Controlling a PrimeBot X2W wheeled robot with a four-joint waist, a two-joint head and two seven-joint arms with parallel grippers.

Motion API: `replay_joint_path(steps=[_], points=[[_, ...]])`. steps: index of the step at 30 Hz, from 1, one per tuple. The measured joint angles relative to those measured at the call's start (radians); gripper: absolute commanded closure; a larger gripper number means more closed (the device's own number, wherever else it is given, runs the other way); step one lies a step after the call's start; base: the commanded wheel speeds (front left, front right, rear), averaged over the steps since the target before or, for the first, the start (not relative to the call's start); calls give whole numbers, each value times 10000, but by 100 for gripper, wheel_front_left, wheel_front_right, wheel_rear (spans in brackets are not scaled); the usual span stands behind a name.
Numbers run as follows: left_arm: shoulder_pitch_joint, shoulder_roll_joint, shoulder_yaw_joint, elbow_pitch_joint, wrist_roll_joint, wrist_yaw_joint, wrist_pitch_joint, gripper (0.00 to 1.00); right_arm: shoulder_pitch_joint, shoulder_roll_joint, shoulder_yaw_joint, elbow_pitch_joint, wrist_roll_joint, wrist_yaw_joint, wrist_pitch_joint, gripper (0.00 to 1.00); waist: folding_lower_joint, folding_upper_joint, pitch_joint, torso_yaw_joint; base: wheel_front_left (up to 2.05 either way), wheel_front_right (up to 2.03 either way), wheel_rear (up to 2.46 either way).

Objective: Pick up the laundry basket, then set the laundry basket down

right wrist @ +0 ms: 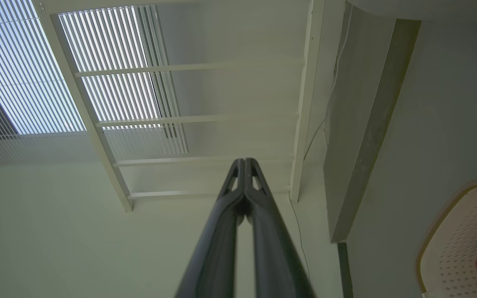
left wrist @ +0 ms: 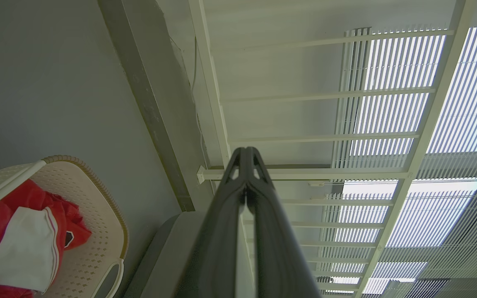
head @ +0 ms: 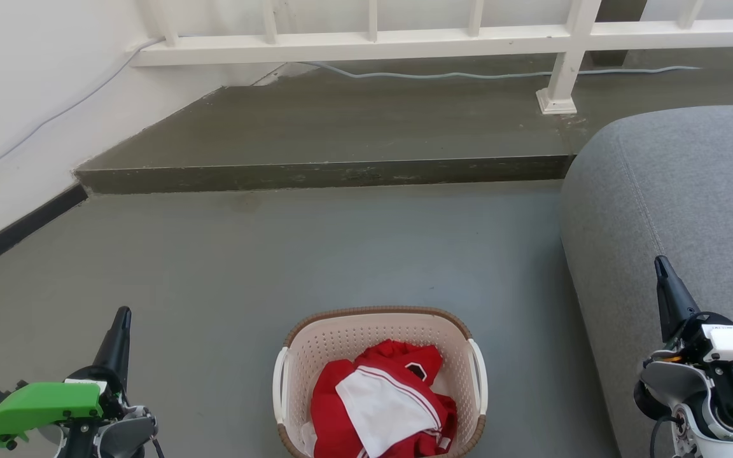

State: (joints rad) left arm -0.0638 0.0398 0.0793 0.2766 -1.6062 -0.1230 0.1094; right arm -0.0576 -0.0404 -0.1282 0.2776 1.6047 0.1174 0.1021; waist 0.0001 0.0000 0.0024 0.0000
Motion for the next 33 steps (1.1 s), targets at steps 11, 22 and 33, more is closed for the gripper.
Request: replay_joint_path(steps=[11, 22, 33], points=[[0, 0, 2, 0, 0, 0, 0, 100, 0, 2, 0, 0, 0, 0, 0, 100, 0, 0, 0, 0, 0, 0, 0], [375, -217, -113, 410, 2, 15, -71, 0, 458, 213, 48, 384, -19, -46, -25, 0, 0, 0, 8, -1, 0, 0, 0], [374, -211, -238, 284, 161, 15, -431, 0, 453, 205, 207, 96, -159, -46, -236, 0, 0, 0, 21, -11, 0, 0, 0]])
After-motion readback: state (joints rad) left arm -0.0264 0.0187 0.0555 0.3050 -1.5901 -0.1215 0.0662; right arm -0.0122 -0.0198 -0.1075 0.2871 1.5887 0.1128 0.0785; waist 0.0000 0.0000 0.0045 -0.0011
